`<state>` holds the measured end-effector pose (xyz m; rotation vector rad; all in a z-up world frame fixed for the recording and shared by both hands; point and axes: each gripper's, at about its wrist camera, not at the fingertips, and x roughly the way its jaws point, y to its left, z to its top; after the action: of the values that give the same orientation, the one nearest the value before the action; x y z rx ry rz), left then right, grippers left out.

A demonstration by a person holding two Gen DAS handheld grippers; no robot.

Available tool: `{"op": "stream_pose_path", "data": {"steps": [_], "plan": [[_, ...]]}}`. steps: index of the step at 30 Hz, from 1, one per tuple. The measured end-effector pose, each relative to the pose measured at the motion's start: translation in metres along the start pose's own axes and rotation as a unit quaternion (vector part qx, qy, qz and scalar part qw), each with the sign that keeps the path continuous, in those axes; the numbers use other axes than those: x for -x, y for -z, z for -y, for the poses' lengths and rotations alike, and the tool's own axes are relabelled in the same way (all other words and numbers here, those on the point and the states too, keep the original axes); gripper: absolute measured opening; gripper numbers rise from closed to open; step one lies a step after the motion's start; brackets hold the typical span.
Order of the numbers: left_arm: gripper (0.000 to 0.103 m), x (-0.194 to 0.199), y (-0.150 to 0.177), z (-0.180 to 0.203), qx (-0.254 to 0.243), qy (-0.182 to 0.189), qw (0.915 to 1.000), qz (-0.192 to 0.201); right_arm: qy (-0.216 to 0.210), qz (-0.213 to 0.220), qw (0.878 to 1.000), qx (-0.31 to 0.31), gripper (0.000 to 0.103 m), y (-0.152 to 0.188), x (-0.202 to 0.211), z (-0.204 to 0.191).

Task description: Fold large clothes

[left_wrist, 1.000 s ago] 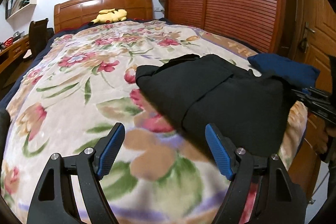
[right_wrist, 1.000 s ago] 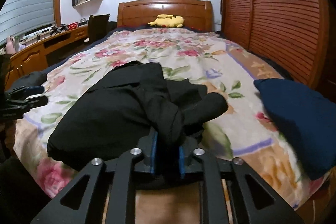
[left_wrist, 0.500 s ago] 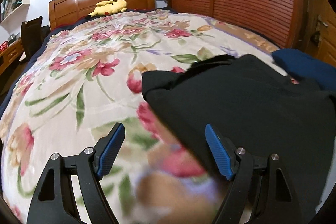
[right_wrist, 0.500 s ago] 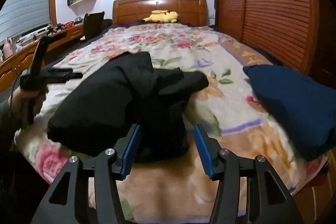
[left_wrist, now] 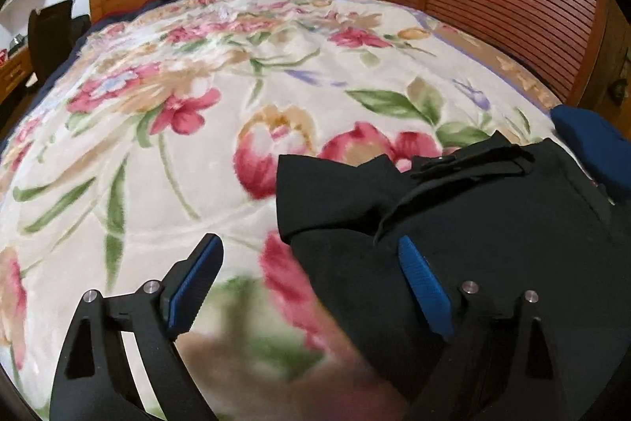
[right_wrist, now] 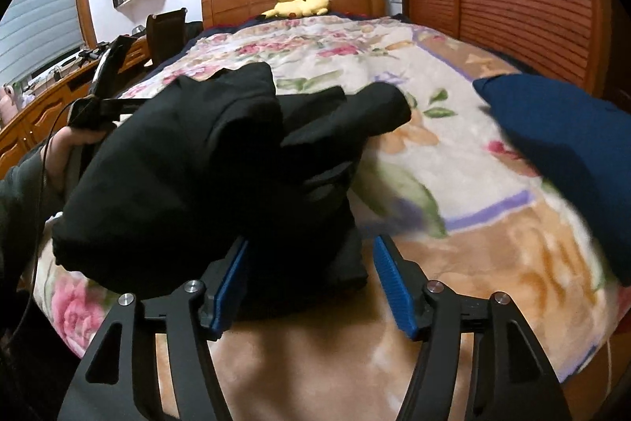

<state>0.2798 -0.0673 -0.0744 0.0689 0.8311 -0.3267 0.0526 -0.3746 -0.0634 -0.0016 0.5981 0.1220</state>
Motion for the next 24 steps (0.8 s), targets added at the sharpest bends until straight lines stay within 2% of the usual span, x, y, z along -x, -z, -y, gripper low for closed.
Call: {"op": "stream_pose_path", "data": {"steps": [9, 12, 14, 15, 17, 18, 19, 22, 24], "plan": [[0.090, -0.017, -0.006, 0.006, -0.002, 0.002, 0.9999, -0.015, -0.019, 0.005, 1.000, -0.009, 0.065, 0.006, -0.014, -0.002], [0.077, -0.021, -0.007, 0.005, 0.019, 0.027, 0.9992, -0.023, -0.026, 0.006, 0.999, -0.017, 0.065, 0.007, -0.014, 0.001], [0.057, -0.023, -0.009, 0.007, 0.030, 0.046, 0.9981, -0.028, -0.035, 0.007, 0.999, -0.023, 0.063, 0.010, -0.015, 0.004], [0.052, -0.023, -0.010, 0.010, 0.029, 0.037, 0.9985, -0.029, -0.041, 0.006, 0.999, -0.026, 0.061, 0.011, -0.015, 0.005], [0.033, -0.024, -0.012, 0.019, 0.009, 0.016, 0.9992, -0.035, -0.053, 0.006, 0.998, -0.026, 0.053, 0.012, -0.014, 0.006], [0.029, -0.023, -0.012, 0.024, 0.000, 0.010, 0.9993, -0.036, -0.059, 0.006, 0.998, -0.026, 0.050, 0.012, -0.013, 0.007], [0.023, -0.021, -0.013, 0.028, -0.008, 0.004, 0.9993, -0.037, -0.065, 0.008, 0.997, -0.026, 0.043, 0.013, -0.012, 0.008], [0.018, -0.010, -0.014, 0.035, -0.026, -0.016, 0.9992, -0.024, -0.082, 0.018, 0.996, -0.026, 0.029, 0.017, -0.004, 0.013], [0.017, 0.001, -0.016, 0.038, -0.032, -0.026, 0.9991, -0.009, -0.081, 0.028, 0.996, -0.022, 0.025, 0.019, 0.002, 0.013]]}}
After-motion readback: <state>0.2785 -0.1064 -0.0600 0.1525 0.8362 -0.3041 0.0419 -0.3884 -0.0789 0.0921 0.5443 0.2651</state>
